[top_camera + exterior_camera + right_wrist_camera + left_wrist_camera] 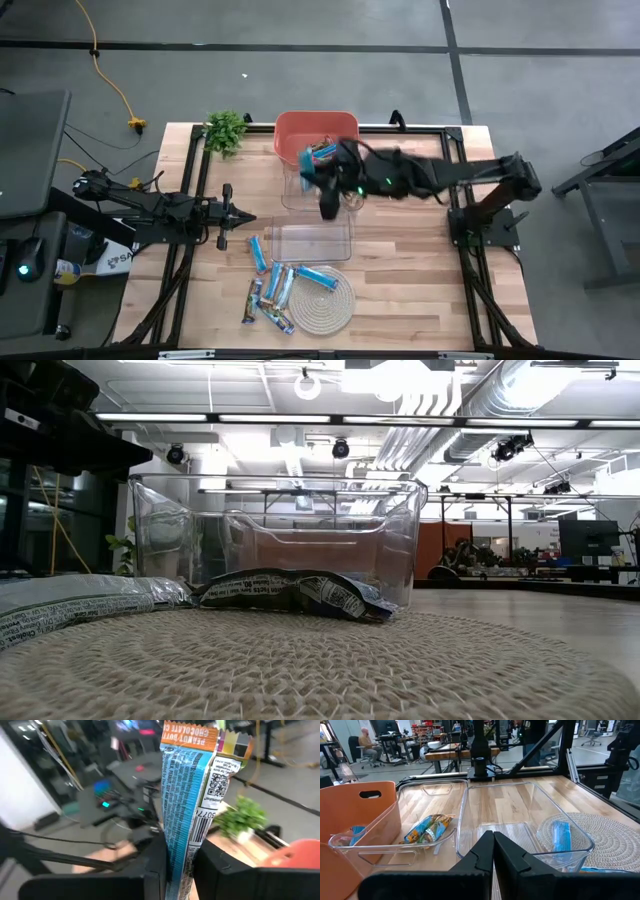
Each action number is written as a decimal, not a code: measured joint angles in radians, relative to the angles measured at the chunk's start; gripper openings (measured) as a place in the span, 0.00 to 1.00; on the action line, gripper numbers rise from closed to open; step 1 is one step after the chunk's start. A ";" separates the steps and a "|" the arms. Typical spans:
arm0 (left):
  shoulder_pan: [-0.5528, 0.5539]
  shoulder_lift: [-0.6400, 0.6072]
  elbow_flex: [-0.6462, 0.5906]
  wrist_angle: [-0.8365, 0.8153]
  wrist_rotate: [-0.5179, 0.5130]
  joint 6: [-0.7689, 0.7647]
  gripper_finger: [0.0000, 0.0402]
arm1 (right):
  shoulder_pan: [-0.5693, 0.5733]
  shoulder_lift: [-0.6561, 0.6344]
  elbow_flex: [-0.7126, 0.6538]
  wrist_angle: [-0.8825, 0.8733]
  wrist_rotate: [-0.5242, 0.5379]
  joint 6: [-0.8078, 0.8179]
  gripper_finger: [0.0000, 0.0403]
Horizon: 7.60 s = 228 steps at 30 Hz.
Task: Pick and place Granola Bars by type
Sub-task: Put the yellow granola bar into the top transparent bin, then put the blue granola bar into the bottom transparent bin
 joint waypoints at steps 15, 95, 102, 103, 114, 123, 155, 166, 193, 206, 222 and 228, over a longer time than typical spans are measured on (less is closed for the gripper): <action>0.000 0.000 0.000 0.000 0.000 0.000 0.02 | -0.323 0.203 0.008 -0.205 -0.539 0.026 0.14; 0.000 0.000 0.000 0.000 0.000 0.000 0.02 | -0.289 0.182 0.001 -0.417 -0.770 -0.282 0.44; 0.000 0.000 0.000 0.000 0.000 0.000 0.02 | -0.179 0.164 0.002 -0.112 -1.037 -0.062 0.44; 0.000 0.000 0.000 0.000 0.000 0.000 0.02 | -0.162 0.164 0.002 -0.076 -1.050 -0.033 0.44; 0.000 0.000 0.000 0.000 0.000 0.000 0.02 | 0.069 0.164 0.002 0.070 -1.044 0.171 0.44; 0.000 0.000 0.000 0.000 0.000 0.000 0.02 | 0.285 0.167 0.002 0.051 -0.783 0.293 0.44; 0.000 0.000 0.000 0.000 0.000 0.000 0.02 | 0.488 0.547 0.001 -0.192 -0.005 0.460 0.44; 0.000 0.000 0.000 0.000 0.000 0.000 0.02 | 0.438 0.561 0.001 -0.352 0.001 0.466 0.44; 0.000 0.000 0.000 0.000 0.000 0.000 0.02 | 0.426 0.603 0.001 -0.432 0.136 0.462 0.44; 0.000 0.000 0.000 0.000 0.000 0.000 0.02 | 0.405 0.616 0.002 -0.395 0.156 0.489 0.44; 0.000 0.000 0.000 0.000 0.000 0.000 0.02 | 0.420 0.622 0.000 -0.366 0.116 0.535 0.44; 0.000 0.000 0.000 0.000 0.000 0.000 0.02 | 0.420 0.621 0.000 -0.367 0.116 0.547 0.44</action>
